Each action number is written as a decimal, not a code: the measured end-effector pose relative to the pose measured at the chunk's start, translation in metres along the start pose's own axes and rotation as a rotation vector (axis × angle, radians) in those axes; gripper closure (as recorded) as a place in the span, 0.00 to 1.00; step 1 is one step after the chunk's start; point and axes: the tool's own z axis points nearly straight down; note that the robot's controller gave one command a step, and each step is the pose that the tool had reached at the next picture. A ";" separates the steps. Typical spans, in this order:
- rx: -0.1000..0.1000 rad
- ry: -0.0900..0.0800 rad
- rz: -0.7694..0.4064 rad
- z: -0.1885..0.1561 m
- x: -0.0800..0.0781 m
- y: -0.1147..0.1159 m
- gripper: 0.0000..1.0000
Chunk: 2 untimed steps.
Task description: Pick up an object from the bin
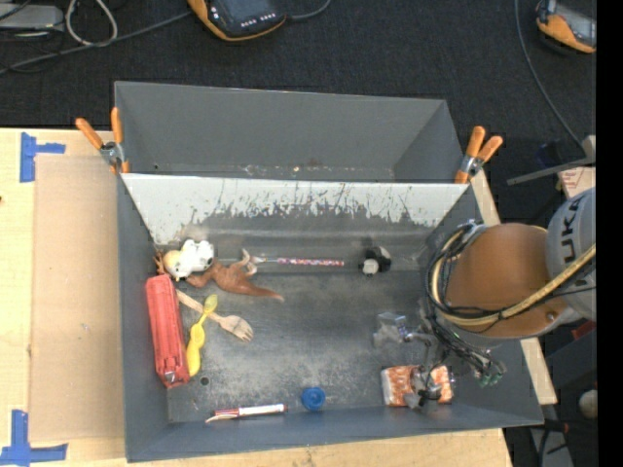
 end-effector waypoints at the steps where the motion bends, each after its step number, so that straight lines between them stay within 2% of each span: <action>1: -0.006 0.020 0.003 0.002 0.006 0.001 1.00; 2: -0.006 0.020 0.003 0.002 0.005 0.001 1.00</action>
Offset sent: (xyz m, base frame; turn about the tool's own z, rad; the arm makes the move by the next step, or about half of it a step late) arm 0.0000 0.0000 0.0000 0.0000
